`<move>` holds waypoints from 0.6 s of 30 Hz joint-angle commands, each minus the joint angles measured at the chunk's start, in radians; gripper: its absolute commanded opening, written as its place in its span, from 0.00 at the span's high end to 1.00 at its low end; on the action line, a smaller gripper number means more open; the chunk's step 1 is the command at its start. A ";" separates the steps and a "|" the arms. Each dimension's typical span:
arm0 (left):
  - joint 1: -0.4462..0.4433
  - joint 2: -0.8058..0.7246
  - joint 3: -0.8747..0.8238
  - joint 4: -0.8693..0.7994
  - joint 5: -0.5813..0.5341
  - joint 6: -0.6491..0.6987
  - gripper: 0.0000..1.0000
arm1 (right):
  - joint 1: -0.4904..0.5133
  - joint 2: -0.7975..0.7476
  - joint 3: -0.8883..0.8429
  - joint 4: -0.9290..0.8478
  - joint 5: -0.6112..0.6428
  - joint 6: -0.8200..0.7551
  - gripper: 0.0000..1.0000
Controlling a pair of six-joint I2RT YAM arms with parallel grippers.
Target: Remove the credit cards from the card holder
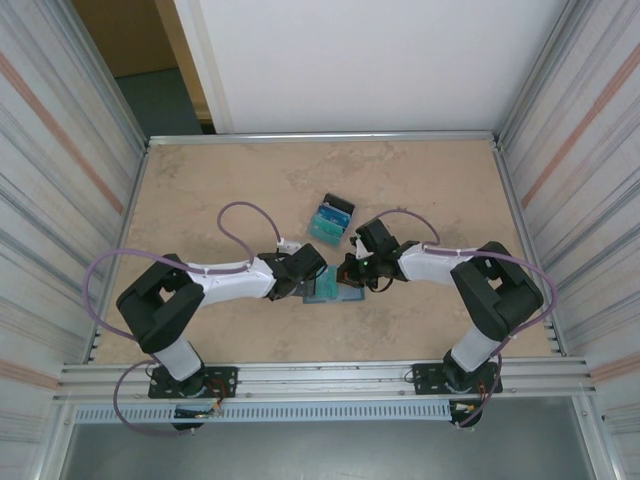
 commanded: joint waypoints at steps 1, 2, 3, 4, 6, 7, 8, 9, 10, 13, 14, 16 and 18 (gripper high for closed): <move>-0.001 -0.002 0.003 -0.064 -0.011 0.031 0.01 | -0.013 -0.033 -0.010 -0.045 0.021 -0.028 1.00; 0.000 -0.005 0.006 -0.064 -0.012 0.038 0.01 | -0.013 -0.033 -0.010 -0.047 0.021 -0.030 1.00; -0.001 -0.009 0.013 -0.064 -0.016 0.047 0.01 | -0.014 -0.035 -0.007 -0.048 0.020 -0.032 1.00; -0.001 -0.012 0.015 -0.065 -0.017 0.052 0.01 | -0.015 -0.035 -0.004 -0.050 0.021 -0.032 1.00; -0.002 -0.021 0.029 -0.064 -0.020 0.067 0.01 | -0.015 -0.035 -0.005 -0.050 0.020 -0.032 1.00; -0.001 -0.025 0.035 -0.065 -0.021 0.073 0.01 | -0.015 -0.035 -0.004 -0.050 0.021 -0.033 1.00; -0.001 -0.030 0.042 -0.063 -0.021 0.078 0.01 | -0.016 -0.035 -0.005 -0.050 0.021 -0.032 1.00; -0.003 -0.034 0.048 -0.063 -0.021 0.085 0.01 | -0.016 -0.035 -0.005 -0.050 0.020 -0.032 1.00; -0.003 -0.037 0.054 -0.060 -0.021 0.092 0.01 | -0.016 -0.035 -0.004 -0.050 0.020 -0.032 1.00; -0.008 -0.040 0.073 -0.045 -0.020 0.122 0.01 | -0.019 -0.037 -0.005 -0.050 0.020 -0.031 1.00; -0.011 -0.038 0.079 -0.038 -0.017 0.135 0.01 | -0.020 -0.037 -0.005 -0.050 0.019 -0.030 1.00; -0.013 -0.028 0.090 -0.027 -0.009 0.154 0.01 | -0.019 -0.036 -0.005 -0.048 0.018 -0.031 1.00; -0.017 -0.011 0.096 -0.016 0.001 0.162 0.01 | -0.019 -0.037 -0.006 -0.047 0.018 -0.030 1.00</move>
